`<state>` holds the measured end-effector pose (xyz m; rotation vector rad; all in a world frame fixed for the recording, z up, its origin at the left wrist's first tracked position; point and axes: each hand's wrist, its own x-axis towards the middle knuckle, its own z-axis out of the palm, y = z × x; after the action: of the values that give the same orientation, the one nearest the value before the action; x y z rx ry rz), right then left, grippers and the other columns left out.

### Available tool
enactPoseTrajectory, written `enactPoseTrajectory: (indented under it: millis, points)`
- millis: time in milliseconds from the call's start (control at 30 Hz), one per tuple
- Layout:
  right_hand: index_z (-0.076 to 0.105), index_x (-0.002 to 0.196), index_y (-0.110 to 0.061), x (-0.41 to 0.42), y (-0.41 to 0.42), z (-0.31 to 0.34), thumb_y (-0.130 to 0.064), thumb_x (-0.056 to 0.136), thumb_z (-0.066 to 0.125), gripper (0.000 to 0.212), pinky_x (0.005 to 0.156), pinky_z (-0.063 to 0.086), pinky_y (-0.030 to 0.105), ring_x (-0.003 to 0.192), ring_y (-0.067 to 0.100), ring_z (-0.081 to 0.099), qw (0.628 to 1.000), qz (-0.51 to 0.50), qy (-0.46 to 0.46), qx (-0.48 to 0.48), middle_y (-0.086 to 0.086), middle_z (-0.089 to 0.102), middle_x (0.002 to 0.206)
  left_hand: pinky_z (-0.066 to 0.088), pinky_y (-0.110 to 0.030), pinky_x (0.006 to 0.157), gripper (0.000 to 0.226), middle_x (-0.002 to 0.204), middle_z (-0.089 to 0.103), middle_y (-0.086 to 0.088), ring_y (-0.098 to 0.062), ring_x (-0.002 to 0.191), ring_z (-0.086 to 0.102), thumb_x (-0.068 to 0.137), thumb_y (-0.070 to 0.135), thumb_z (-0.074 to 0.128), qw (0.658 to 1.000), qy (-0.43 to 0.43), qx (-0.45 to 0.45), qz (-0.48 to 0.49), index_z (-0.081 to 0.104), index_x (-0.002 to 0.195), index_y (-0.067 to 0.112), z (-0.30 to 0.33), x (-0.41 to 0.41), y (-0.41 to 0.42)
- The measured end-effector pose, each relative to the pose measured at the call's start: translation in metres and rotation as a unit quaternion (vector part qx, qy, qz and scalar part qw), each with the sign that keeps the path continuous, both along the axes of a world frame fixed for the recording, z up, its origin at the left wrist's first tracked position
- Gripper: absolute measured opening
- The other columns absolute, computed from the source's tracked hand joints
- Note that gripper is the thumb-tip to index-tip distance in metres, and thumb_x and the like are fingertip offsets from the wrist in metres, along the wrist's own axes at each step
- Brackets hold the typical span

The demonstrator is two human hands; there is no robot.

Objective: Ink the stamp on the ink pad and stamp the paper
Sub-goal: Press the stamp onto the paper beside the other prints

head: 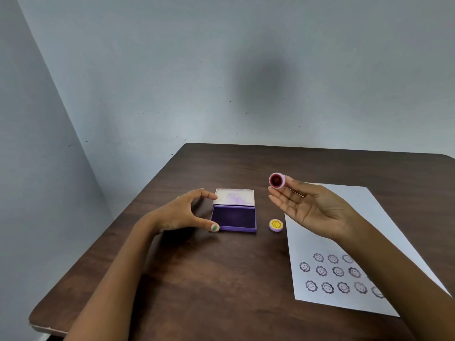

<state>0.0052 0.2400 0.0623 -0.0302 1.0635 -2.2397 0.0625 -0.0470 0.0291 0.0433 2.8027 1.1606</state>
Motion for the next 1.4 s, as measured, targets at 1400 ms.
enactPoseTrajectory:
  millis: [1400]
  points:
    - [0.072,0.088,-0.022,0.024,0.065,-0.014,-0.023,0.068,0.077,0.021,0.073,0.054,0.016,0.078,0.003,0.067,0.722,0.058,0.556,0.407,-0.009,0.071,0.084,-0.019,-0.036,0.115,0.093,0.154,0.027,0.014,-0.002,0.144,-0.003,0.067,0.074,0.054,0.957,0.155,-0.187,-0.158,0.031,0.146,0.03,-0.023,0.008,0.152]
